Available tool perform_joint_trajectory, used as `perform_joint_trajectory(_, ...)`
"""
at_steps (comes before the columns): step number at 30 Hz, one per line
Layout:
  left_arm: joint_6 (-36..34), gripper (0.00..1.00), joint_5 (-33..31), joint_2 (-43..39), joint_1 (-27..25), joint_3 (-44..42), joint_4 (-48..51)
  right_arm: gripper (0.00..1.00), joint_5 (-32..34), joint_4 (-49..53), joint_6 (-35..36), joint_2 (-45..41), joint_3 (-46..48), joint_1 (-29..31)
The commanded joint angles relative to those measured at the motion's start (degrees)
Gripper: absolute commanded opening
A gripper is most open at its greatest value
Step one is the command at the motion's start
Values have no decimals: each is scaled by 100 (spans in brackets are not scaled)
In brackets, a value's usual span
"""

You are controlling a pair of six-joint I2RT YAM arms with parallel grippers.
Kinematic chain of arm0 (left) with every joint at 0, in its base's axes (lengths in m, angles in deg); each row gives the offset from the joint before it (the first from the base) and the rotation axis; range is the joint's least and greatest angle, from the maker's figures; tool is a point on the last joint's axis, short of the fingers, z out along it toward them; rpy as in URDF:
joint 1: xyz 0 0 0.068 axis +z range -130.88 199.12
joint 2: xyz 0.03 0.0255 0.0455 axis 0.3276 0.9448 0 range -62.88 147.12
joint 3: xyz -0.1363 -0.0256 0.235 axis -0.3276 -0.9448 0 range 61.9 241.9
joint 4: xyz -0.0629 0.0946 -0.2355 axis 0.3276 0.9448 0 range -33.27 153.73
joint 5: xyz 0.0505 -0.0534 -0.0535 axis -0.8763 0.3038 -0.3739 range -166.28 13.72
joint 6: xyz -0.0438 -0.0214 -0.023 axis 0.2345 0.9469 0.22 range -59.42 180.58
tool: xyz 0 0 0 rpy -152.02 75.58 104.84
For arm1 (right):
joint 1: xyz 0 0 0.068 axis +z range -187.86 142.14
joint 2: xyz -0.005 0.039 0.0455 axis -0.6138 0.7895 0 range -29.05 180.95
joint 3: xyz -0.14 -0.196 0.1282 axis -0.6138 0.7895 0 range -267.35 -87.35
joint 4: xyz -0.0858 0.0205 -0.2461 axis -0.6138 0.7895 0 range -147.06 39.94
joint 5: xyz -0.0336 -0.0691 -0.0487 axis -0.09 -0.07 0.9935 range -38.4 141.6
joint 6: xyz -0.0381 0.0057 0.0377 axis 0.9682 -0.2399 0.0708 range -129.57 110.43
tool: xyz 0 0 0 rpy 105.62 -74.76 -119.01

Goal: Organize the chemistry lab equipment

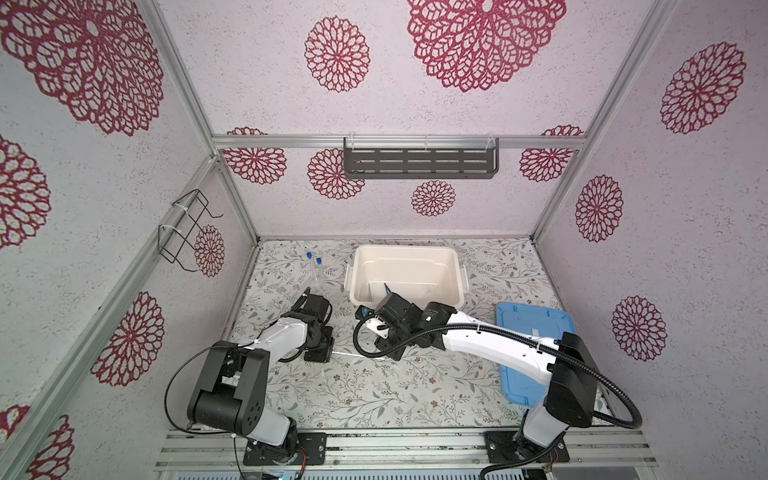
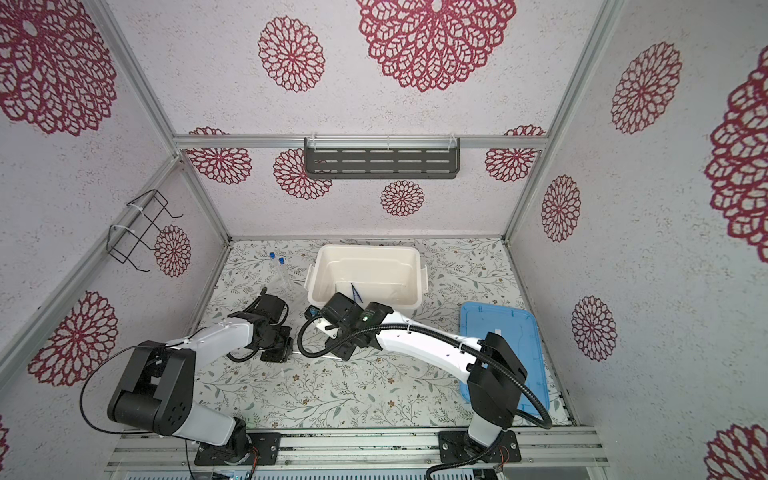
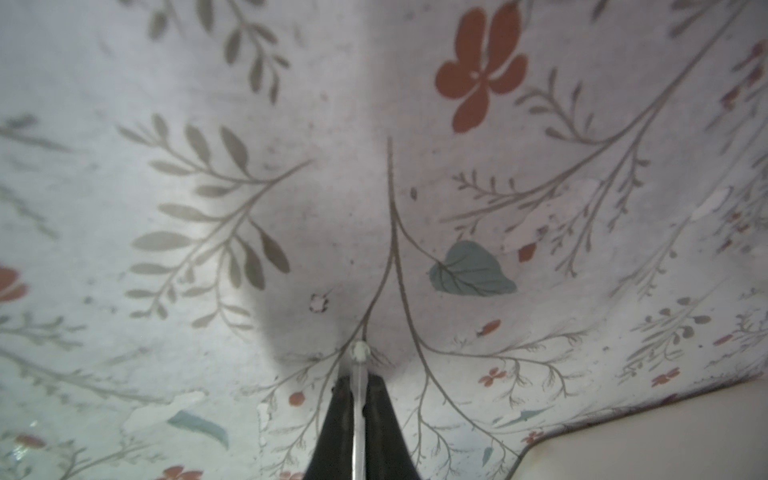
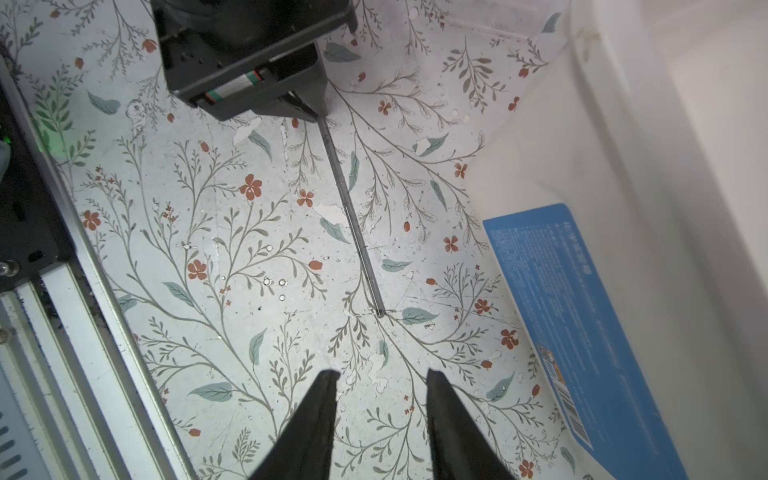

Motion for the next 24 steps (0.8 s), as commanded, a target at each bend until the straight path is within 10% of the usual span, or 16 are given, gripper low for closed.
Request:
perform_joint_trajectory(1, 15, 2, -58, 70, -46, -220, 561, 42, -536, -365, 94, 150, 175, -18)
perform_joint_trajectory(5, -29, 3, -17, -223, -46, -68, 855, 64, -1279, -1171, -65, 307, 621, 11)
perform_joint_trajectory(24, -197, 8, 526, -534, -46, 48, 882, 52, -1133, -2566, 421, 1806, 362, 221)
